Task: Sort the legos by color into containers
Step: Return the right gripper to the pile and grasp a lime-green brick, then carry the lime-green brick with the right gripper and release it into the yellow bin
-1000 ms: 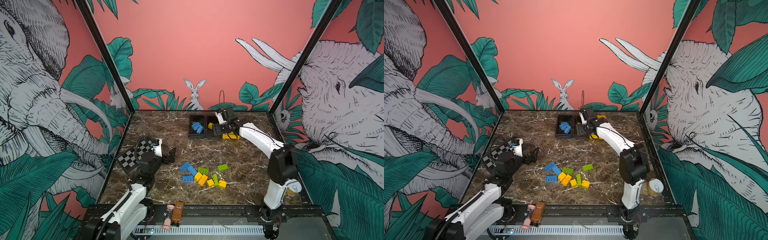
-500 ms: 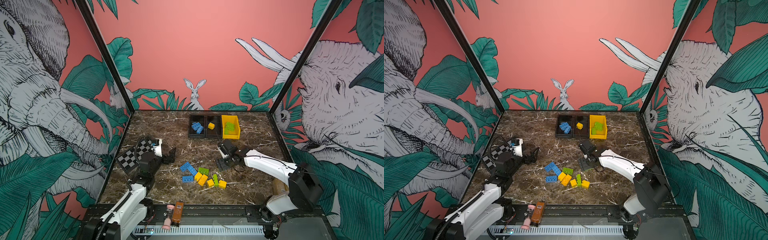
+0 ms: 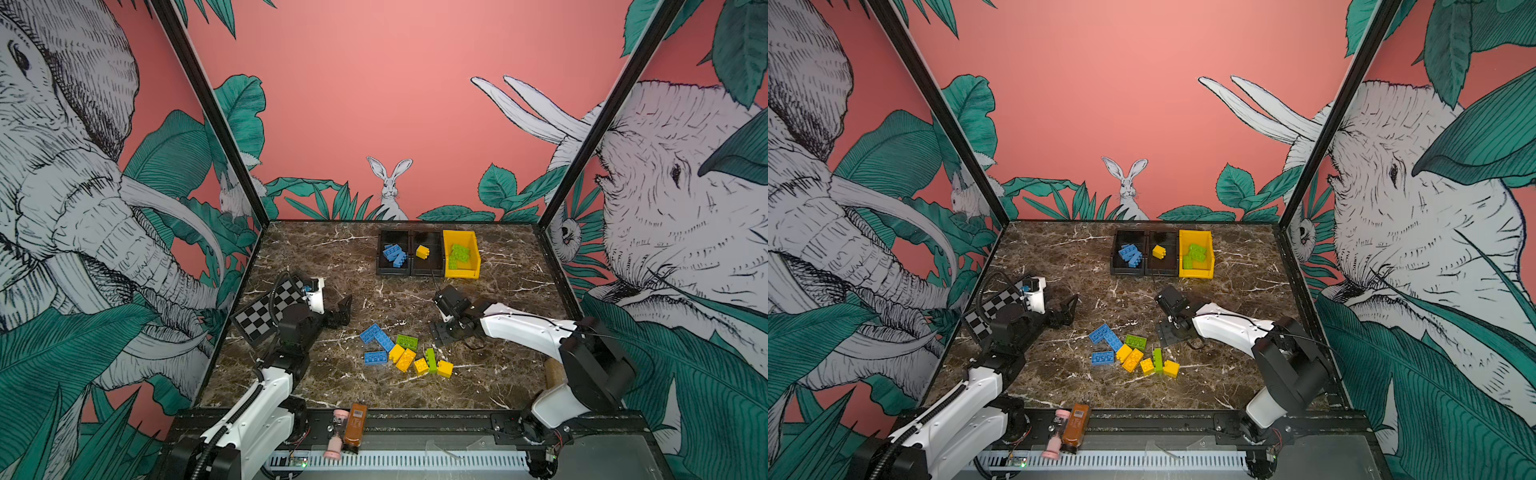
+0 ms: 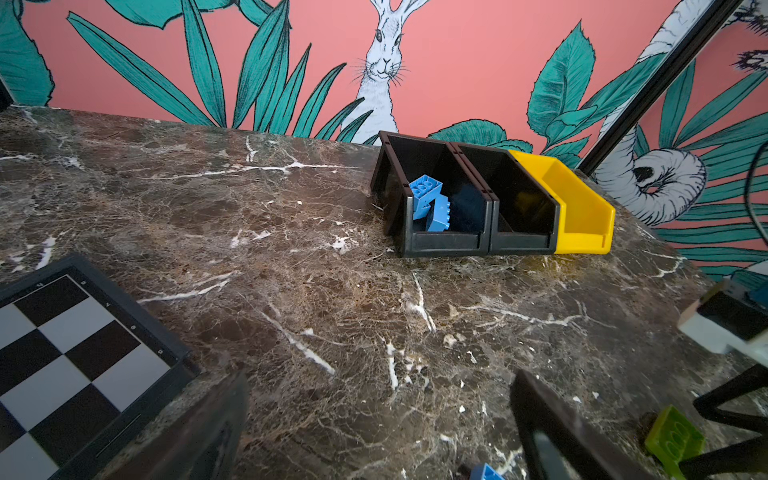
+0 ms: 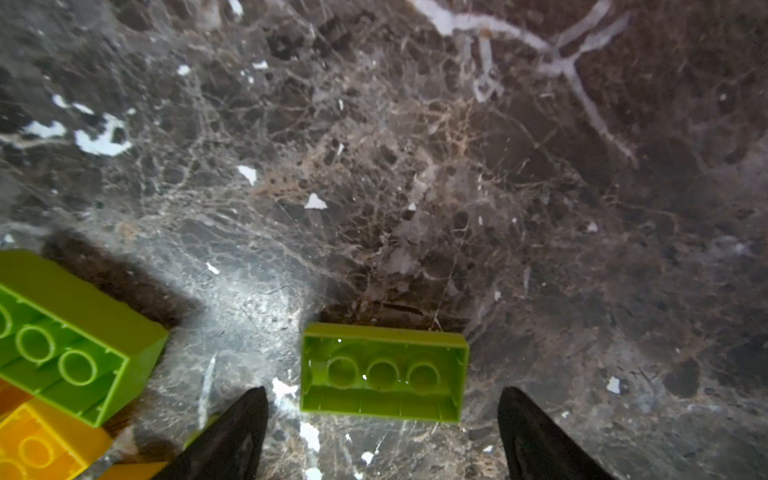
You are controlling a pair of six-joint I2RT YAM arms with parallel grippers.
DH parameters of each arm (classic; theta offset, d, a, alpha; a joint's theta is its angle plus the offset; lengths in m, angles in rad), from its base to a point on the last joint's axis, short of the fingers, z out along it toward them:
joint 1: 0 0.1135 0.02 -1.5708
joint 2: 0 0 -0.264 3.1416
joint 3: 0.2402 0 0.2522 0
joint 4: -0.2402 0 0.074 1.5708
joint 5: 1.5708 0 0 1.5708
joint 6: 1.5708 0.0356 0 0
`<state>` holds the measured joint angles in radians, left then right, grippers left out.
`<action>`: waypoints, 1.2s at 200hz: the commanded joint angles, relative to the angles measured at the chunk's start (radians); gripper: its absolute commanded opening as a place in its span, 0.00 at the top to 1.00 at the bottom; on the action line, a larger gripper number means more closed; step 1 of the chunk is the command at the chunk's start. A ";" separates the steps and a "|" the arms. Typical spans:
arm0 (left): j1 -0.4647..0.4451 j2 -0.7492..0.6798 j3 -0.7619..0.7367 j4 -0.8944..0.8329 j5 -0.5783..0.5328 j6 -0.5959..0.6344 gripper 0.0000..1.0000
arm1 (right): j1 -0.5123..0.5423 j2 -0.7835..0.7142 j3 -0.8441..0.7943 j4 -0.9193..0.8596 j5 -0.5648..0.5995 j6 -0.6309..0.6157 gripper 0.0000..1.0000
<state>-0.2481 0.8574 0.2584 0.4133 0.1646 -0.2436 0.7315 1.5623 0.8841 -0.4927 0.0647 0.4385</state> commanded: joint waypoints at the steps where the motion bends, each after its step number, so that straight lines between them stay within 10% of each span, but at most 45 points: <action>1: -0.004 -0.010 0.007 0.001 -0.003 -0.002 0.01 | 0.006 0.023 -0.011 0.036 0.021 0.008 0.14; 141: -0.005 -0.015 0.008 -0.013 -0.024 -0.001 0.01 | -0.002 -0.049 -0.008 0.059 0.070 -0.029 0.44; 240: -0.005 -0.011 0.008 -0.013 -0.026 0.003 0.01 | -0.275 0.091 0.373 0.049 0.000 -0.252 0.46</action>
<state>-0.2481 0.8558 0.2584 0.4030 0.1444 -0.2432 0.5106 1.5757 1.1507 -0.4446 0.0845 0.2661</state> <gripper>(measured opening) 0.991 0.625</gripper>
